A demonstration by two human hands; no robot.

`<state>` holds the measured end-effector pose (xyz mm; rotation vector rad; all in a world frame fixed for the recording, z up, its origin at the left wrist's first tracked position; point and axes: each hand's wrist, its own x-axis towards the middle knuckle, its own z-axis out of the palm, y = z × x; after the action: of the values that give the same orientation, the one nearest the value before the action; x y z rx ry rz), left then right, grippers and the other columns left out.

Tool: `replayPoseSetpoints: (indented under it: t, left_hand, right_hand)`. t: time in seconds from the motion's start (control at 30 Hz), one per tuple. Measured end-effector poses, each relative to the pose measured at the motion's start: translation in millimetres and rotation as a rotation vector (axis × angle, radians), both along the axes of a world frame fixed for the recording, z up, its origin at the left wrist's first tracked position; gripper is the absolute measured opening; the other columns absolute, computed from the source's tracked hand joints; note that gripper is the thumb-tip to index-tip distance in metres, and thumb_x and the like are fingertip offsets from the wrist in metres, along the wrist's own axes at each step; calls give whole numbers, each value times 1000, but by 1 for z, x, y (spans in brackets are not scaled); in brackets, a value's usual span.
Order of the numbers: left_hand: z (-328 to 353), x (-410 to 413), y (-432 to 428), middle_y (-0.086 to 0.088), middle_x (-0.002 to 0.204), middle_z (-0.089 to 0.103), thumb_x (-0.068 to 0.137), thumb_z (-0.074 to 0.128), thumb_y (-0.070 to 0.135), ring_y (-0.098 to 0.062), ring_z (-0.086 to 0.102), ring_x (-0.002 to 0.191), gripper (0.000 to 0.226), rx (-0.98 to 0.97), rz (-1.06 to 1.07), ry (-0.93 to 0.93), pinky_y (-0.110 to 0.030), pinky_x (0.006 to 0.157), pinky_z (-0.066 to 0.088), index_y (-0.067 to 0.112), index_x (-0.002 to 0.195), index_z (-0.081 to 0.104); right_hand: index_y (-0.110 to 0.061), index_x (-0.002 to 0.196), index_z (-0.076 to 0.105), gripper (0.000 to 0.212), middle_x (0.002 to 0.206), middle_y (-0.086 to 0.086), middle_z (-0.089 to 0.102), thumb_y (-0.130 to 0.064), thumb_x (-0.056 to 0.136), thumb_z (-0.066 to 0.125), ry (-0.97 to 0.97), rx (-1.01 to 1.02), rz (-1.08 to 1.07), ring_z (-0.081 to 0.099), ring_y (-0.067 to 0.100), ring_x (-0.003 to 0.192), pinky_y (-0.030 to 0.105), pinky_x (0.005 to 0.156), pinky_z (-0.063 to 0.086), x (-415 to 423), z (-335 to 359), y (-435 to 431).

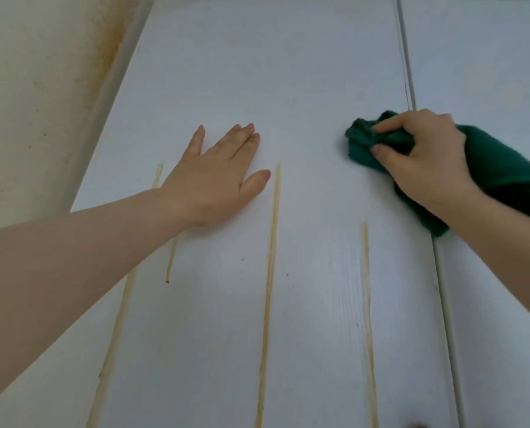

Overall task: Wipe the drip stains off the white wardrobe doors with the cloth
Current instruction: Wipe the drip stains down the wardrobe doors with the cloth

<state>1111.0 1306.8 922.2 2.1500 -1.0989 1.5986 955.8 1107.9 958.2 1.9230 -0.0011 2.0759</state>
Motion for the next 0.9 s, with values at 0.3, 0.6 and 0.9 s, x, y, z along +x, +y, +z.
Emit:
replayPoseSetpoints:
  t: [0.3,0.6,0.9]
  left_hand:
    - [-7,1,-13,3,157,-16,95,8,45,-8,-17,142,66,-48,-6,-10,-39,114,-14,13,149,-9]
    - [-10,-2,-9,4,157,-16,95,7,46,-7,-16,142,65,-22,40,-10,-42,115,-15,14,149,-9]
    - [-26,17,15,4,157,-14,70,-17,55,-3,-19,140,88,-26,45,-179,-37,112,-17,17,149,-10]
  right_hand:
    - [-9,89,68,26,83,-4,54,-30,78,58,155,-231,-25,48,23,90,31,84,26,-9,-51,-13]
    - [-22,89,54,11,75,5,61,-25,78,54,200,-472,-35,46,23,84,31,81,27,-3,-105,-20]
    - [-9,82,66,21,75,5,57,-23,82,50,87,-464,-147,46,25,81,35,79,25,20,-70,2]
